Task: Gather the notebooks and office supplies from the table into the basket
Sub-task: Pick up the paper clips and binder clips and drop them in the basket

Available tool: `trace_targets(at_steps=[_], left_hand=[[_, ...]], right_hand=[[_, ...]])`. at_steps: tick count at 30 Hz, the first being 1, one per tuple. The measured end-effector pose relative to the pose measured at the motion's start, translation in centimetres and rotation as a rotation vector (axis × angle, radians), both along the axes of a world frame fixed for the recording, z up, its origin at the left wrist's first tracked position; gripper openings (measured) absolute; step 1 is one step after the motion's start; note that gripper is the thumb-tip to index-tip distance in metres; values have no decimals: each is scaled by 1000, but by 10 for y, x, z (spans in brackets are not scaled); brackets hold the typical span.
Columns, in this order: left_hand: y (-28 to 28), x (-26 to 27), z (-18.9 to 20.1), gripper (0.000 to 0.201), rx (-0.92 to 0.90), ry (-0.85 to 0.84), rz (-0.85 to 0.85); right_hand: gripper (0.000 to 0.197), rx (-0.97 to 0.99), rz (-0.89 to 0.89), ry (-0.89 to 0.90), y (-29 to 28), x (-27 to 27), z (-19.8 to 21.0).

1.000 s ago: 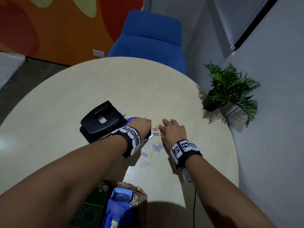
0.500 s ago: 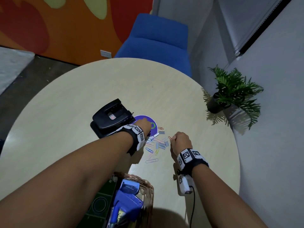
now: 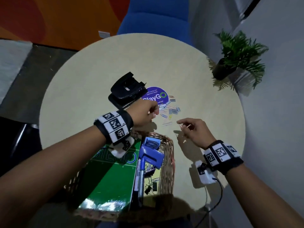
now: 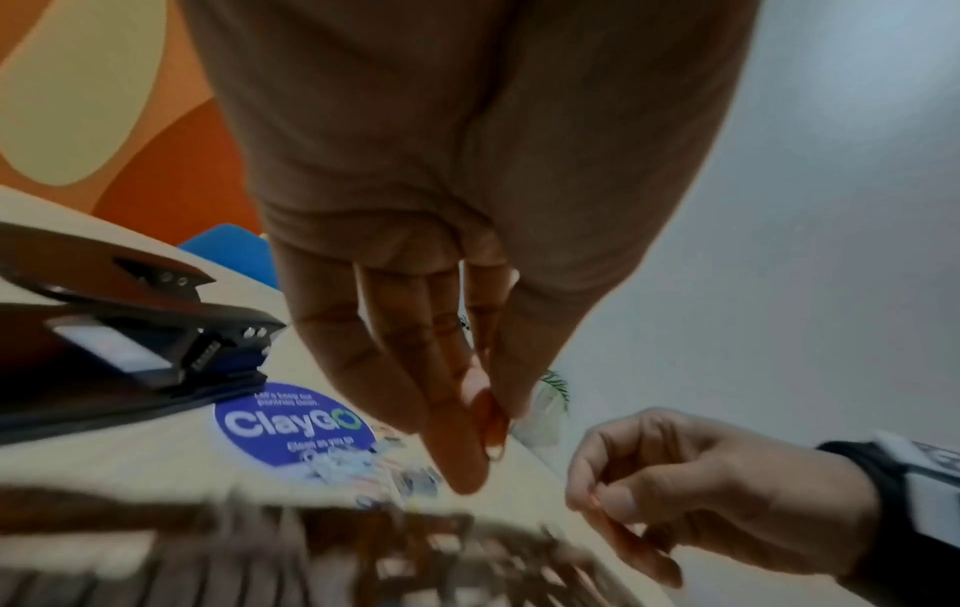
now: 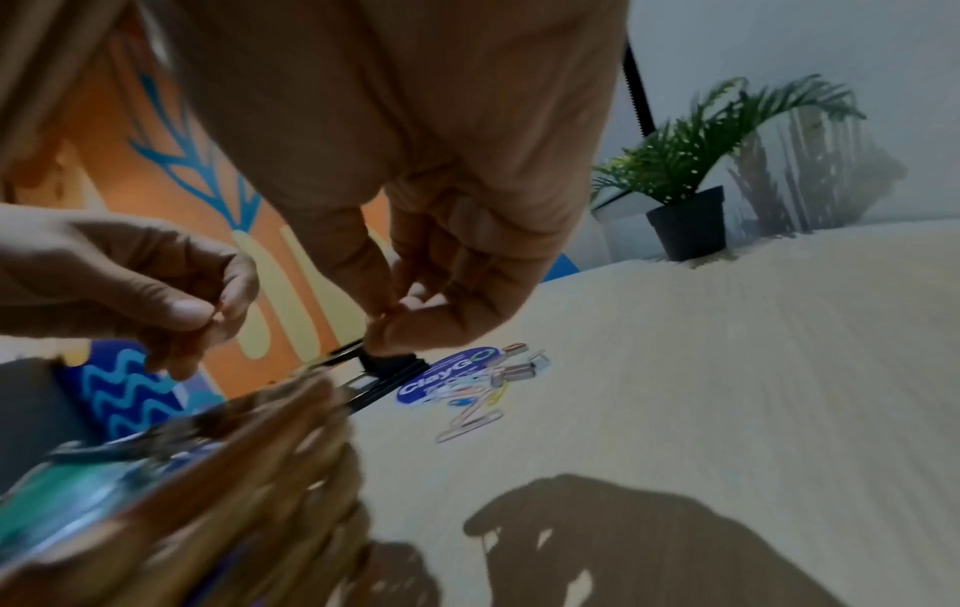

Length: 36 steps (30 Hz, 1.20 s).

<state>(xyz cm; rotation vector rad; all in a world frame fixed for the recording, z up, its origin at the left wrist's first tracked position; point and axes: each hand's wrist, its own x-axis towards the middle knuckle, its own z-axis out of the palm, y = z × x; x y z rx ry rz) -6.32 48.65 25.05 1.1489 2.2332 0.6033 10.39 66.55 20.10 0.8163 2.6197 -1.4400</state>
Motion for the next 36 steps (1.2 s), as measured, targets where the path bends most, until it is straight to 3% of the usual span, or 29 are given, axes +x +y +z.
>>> trace_targets(at_steps=[3, 7, 12, 17, 20, 26, 32, 36], left_hand=[[-38, 28, 4, 9, -61, -81, -61], [-62, 56, 0, 12, -148, -122, -141], [-76, 65, -10, 26, -298, -100, -285], [-75, 41, 5, 24, -271, 89, -135], [-60, 20, 12, 29, -241, 217, -28], [12, -34, 0, 35, -473, 301, -217], [76, -62, -37, 9, -552, 277, -215], [92, -62, -64, 19, -589, 325, -223]], right_hand=[[18, -35, 68, -32, -32, 21, 12], [15, -232, 112, -36, -67, 41, 24], [13, -215, 242, -38, -97, 51, 40], [11, -123, 388, -71, -110, 50, 52], [18, 56, 472, -94, -99, 41, 53], [17, 267, 238, -9, -18, -17, 54], [12, 263, -89, -126, 62, -98, 0], [12, 259, -106, -195, 74, -130, -26]])
